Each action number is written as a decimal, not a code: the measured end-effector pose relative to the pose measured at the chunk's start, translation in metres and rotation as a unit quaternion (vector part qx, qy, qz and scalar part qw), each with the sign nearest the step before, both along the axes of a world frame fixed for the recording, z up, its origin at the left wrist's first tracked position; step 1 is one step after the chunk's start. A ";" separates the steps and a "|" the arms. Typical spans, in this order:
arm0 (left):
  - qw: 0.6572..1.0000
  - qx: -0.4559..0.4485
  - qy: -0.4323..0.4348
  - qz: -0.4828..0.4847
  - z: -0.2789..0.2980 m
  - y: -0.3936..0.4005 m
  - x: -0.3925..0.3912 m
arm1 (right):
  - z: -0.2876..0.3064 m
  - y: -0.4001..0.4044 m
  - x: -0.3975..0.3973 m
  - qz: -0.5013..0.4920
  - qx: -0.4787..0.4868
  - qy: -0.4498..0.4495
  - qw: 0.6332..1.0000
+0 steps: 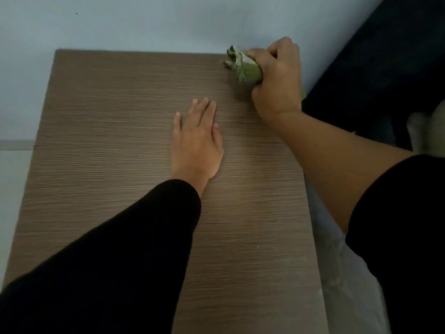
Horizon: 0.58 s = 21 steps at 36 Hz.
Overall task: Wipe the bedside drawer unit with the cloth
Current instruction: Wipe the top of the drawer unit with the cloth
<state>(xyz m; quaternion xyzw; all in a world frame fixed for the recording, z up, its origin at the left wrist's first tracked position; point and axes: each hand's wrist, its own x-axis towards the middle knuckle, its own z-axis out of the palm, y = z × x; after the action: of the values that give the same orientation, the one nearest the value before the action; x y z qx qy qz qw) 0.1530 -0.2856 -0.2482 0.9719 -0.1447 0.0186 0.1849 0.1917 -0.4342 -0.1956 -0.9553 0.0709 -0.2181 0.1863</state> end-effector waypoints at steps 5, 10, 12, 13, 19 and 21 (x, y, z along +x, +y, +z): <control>1.000 0.001 0.009 0.013 0.000 0.000 0.003 | -0.005 -0.002 0.028 0.004 -0.026 0.061 0.998; 1.000 0.009 0.025 0.017 0.001 0.000 0.004 | -0.010 -0.004 0.039 0.038 -0.038 0.187 0.981; 1.000 0.010 0.023 0.018 0.001 0.000 0.003 | -0.013 -0.007 0.040 0.053 -0.015 0.217 0.975; 1.000 0.010 0.023 0.019 0.001 0.000 0.003 | -0.013 -0.009 0.041 0.059 -0.003 0.225 0.973; 1.000 0.006 0.020 0.021 0.001 0.000 0.004 | -0.023 -0.019 0.042 0.081 -0.021 0.250 0.965; 1.000 0.009 0.021 0.021 0.000 0.000 0.004 | -0.028 -0.021 0.037 0.089 -0.045 0.265 0.959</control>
<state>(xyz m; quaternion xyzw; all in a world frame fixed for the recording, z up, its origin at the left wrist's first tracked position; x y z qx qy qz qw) 0.1571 -0.2858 -0.2484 0.9764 -0.1209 0.0010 0.1788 0.2287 -0.4548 -0.2234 -0.9887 0.0225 0.0576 0.1364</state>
